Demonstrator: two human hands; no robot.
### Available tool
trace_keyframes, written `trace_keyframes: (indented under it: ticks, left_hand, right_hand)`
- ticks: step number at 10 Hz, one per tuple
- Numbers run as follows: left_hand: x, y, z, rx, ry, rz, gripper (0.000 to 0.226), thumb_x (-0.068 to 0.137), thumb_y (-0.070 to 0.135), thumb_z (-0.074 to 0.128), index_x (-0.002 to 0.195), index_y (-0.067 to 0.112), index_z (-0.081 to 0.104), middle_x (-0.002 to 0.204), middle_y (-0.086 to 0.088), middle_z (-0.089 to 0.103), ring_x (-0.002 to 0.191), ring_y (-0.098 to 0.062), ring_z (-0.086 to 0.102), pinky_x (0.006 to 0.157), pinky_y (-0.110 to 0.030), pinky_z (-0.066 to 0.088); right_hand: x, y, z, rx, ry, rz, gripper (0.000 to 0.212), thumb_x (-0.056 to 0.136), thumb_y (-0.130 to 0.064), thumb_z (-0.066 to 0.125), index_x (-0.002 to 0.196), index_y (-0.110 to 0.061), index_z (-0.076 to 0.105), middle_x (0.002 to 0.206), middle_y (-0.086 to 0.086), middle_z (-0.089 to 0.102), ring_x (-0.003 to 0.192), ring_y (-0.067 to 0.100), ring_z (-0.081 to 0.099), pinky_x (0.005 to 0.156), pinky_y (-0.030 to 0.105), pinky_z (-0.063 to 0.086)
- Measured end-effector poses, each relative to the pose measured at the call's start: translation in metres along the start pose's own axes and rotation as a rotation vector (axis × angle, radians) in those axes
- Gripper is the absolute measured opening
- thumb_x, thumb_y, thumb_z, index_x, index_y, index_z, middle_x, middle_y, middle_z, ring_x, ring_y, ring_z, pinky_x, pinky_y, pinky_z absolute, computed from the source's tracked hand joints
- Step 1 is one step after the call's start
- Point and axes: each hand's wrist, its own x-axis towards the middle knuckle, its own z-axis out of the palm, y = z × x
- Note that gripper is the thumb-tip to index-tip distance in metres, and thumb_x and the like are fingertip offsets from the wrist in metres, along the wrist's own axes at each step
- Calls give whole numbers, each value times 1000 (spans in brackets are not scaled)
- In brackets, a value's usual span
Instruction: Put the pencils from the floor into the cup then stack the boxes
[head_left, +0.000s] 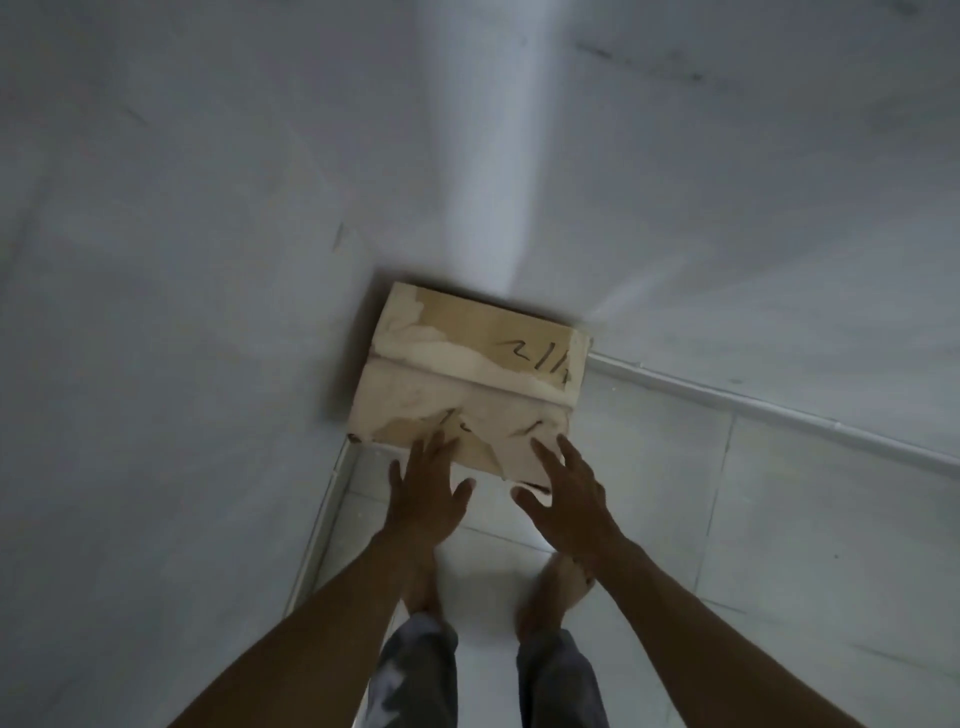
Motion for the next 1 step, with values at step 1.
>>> trace_keyframes:
  ticks: [1]
  left_hand:
    - [-11,24,-11,15,201,141,52,95,35,48,144,28,33,159,5,19,148,-16,9,117,-50,7]
  right_hand:
    - [-1,-8,-14,-46,112,-82,69,90,-50,56,150,-26,30,157,7,27,144,29,25,114,46,23]
